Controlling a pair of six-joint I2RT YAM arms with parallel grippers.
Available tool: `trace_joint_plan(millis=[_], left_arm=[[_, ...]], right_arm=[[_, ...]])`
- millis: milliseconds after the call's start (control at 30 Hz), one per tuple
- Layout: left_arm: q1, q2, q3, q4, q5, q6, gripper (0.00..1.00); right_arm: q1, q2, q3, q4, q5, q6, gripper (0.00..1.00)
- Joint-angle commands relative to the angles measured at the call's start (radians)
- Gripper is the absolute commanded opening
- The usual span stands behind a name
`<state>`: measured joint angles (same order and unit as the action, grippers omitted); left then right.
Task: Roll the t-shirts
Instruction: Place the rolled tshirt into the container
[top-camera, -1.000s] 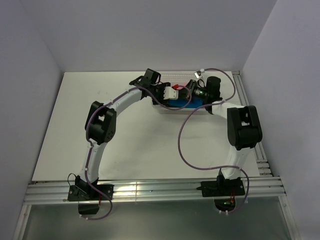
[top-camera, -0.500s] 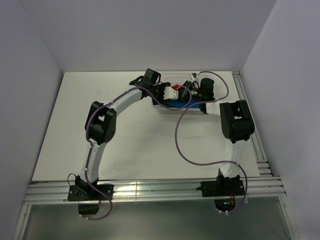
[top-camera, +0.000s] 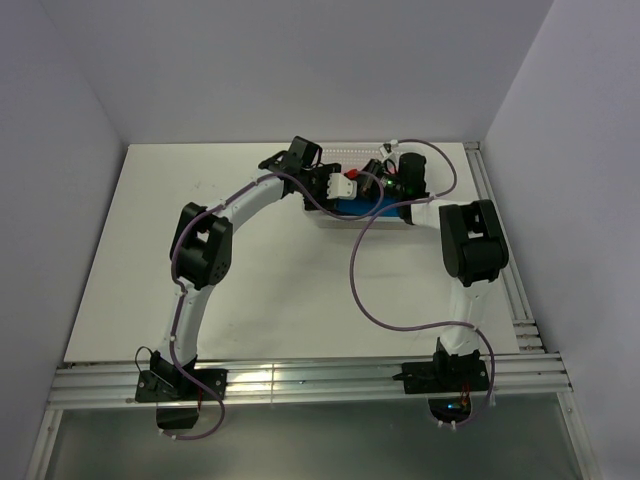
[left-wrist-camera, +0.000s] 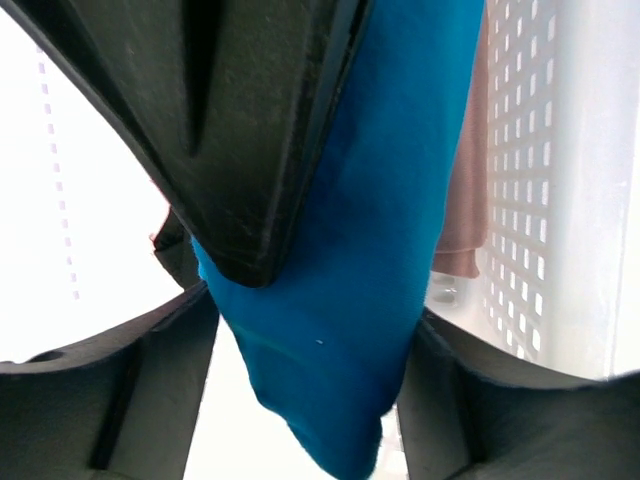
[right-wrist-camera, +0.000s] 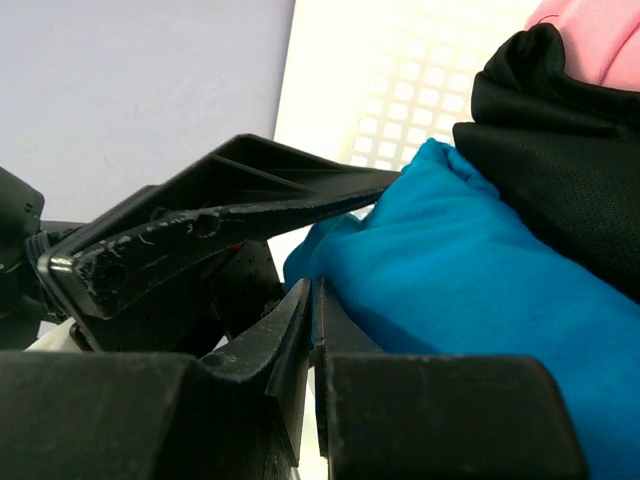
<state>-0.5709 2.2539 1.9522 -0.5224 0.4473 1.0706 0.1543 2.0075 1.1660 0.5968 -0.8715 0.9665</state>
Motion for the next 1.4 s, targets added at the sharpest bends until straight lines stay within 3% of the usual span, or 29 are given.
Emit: trace_joint_plan(millis=[0, 267, 567, 800, 933, 1033, 1233, 1367], left_arm=[[-0.004, -0.065, 0.04, -0.059, -0.007, 0.025, 0.72], [-0.003, -0.099, 0.047, -0.083, -0.021, 0.032, 0.8], [-0.003, -0.145, 0.08, -0.146, -0.045, 0.055, 0.82], [-0.003, -0.282, 0.03, -0.111, -0.094, 0.022, 0.89], [0.0, -0.349, 0.043, -0.053, -0.145, -0.174, 0.92], [0.019, -0.413, 0.038, -0.061, -0.137, -0.312, 0.96], [0.078, -0.643, -0.215, 0.082, -0.214, -0.489, 0.99], [0.169, -0.78, -0.366, 0.151, -0.181, -0.595, 0.99]], right_arm=[[0.013, 0.02, 0.044, -0.005, 0.016, -0.029, 0.11], [0.014, 0.031, 0.052, -0.016, 0.02, -0.046, 0.11], [0.014, 0.046, 0.061, -0.012, 0.02, -0.048, 0.11], [0.014, 0.045, 0.086, -0.037, 0.006, -0.06, 0.12], [0.016, 0.005, 0.089, -0.029, -0.012, -0.048, 0.15], [0.014, -0.039, 0.089, -0.058, -0.014, -0.061, 0.23], [0.001, -0.143, 0.08, -0.106, -0.029, -0.084, 0.32], [-0.019, -0.234, 0.016, -0.097, -0.037, -0.106, 0.36]])
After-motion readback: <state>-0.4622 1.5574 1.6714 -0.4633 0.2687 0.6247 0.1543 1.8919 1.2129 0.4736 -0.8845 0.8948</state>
